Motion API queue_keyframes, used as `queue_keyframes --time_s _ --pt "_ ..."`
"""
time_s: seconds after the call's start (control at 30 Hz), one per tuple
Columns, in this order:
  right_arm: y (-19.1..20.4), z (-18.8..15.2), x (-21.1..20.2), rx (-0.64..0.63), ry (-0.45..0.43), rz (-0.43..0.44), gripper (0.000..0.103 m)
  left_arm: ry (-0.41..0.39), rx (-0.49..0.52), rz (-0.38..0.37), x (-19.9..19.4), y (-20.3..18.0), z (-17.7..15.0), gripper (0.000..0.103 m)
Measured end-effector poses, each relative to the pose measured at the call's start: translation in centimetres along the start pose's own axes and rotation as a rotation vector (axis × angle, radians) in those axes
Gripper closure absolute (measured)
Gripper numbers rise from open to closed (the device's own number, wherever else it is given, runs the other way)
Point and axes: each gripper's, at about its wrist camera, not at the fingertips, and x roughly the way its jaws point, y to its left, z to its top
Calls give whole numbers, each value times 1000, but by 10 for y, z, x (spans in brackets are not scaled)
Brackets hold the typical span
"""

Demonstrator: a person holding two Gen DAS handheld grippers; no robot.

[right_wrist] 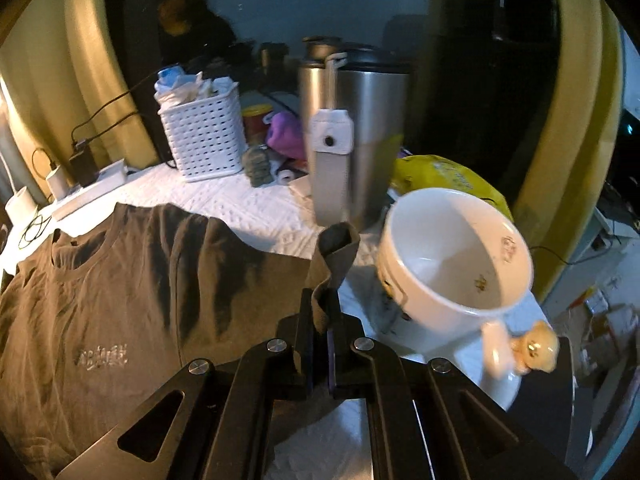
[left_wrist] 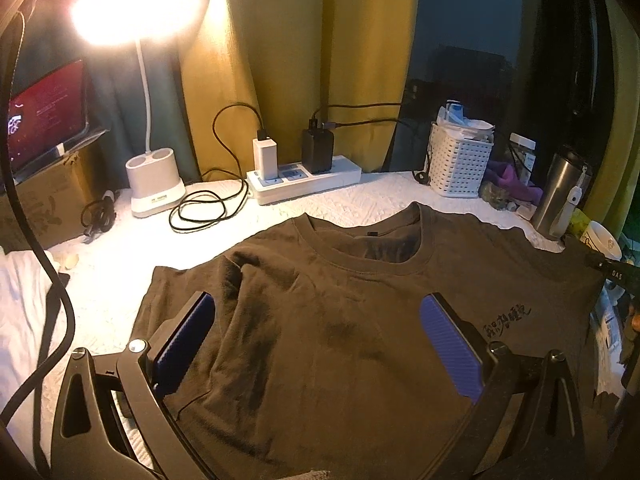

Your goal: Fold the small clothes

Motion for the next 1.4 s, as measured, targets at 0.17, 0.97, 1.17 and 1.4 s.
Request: queue_keyframes --time_s 0.17,0.97,1.17,1.4 --pt "11 4 -12 -3 -44 13 99 -16 -28 12 -9 11 -2 1" --pt "165 -42 3 -379 149 265 98 -23 -121 -28 -22 49 -21 1" --pt "160 -34 -12 -357 138 262 97 -21 -131 -39 -19 52 -21 1" --pt "161 -11 -29 -360 83 243 97 -28 -141 -38 -20 55 -22 1"
